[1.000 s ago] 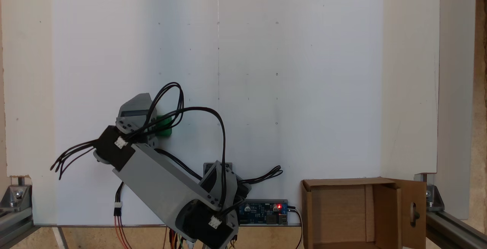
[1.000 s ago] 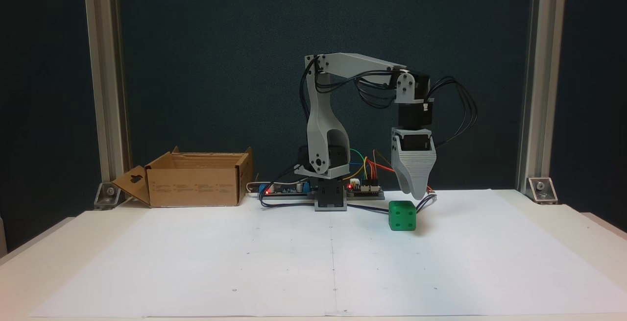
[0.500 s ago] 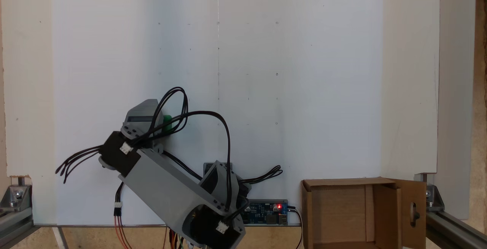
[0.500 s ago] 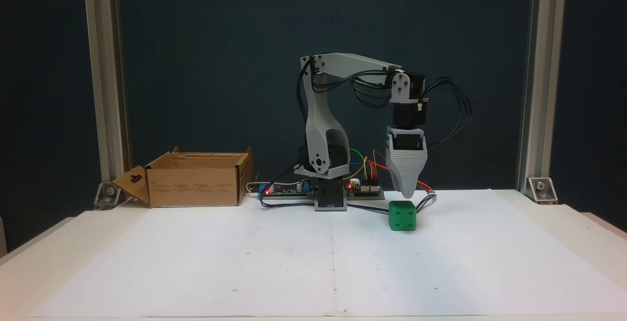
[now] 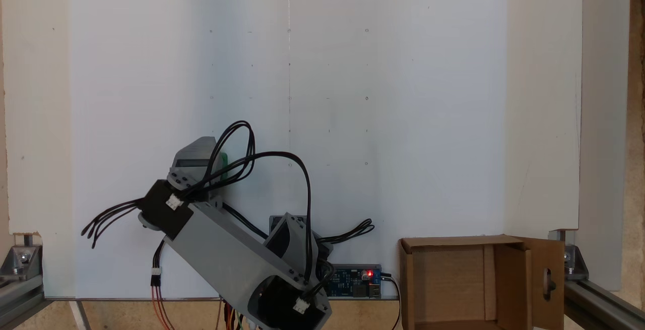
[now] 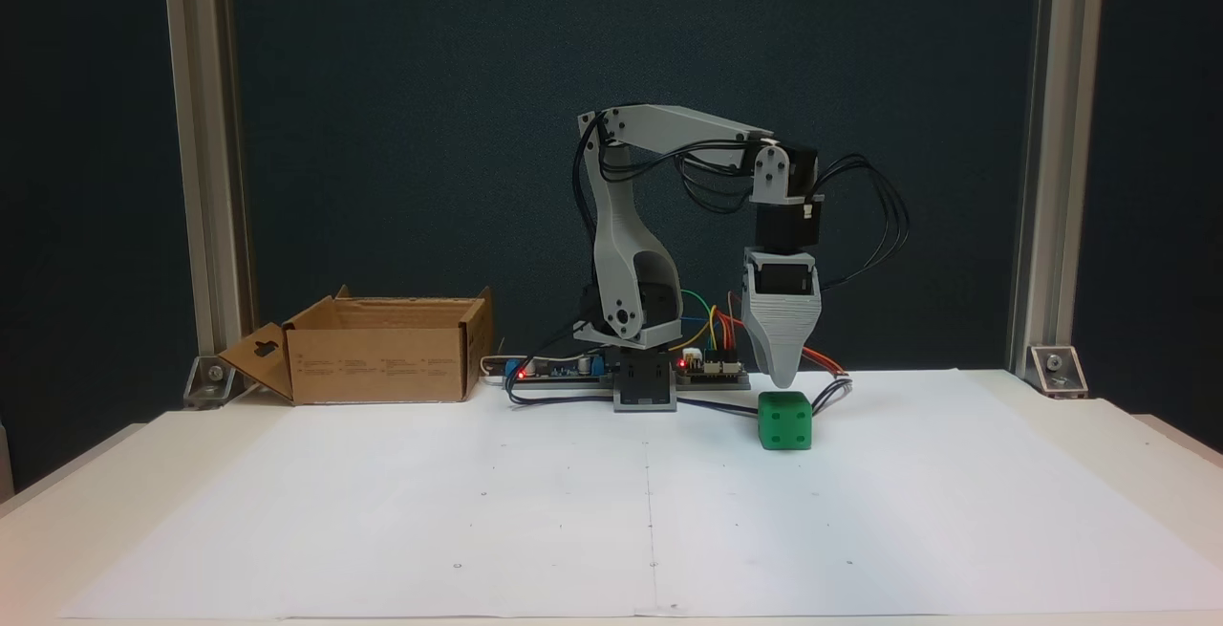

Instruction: Grasp a green dice and put it in the bin.

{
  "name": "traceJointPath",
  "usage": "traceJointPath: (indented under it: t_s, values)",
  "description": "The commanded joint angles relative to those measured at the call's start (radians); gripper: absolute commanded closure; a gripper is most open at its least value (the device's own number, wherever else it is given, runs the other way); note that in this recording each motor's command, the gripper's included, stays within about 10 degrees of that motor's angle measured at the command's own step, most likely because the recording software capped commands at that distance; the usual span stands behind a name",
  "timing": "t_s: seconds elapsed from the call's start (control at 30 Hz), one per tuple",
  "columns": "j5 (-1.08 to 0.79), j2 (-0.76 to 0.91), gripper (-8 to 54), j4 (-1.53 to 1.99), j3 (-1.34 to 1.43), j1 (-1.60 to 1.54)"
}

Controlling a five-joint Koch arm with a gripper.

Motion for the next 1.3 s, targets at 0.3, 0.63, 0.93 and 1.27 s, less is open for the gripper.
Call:
traceJointPath:
  t_s: [0.3, 0.63, 0.93, 1.27]
  values:
    - [0.084, 0.015, 1.8, -0.044, -0.009, -0.008]
    - [0.084, -0.032, -1.5, -0.075, -0.012, -0.052]
    - [0.083, -0.044, 0.9, -0.127, -0.009, -0.052]
    - [0.083, -0.051, 1.7, -0.153, 0.034, -0.051]
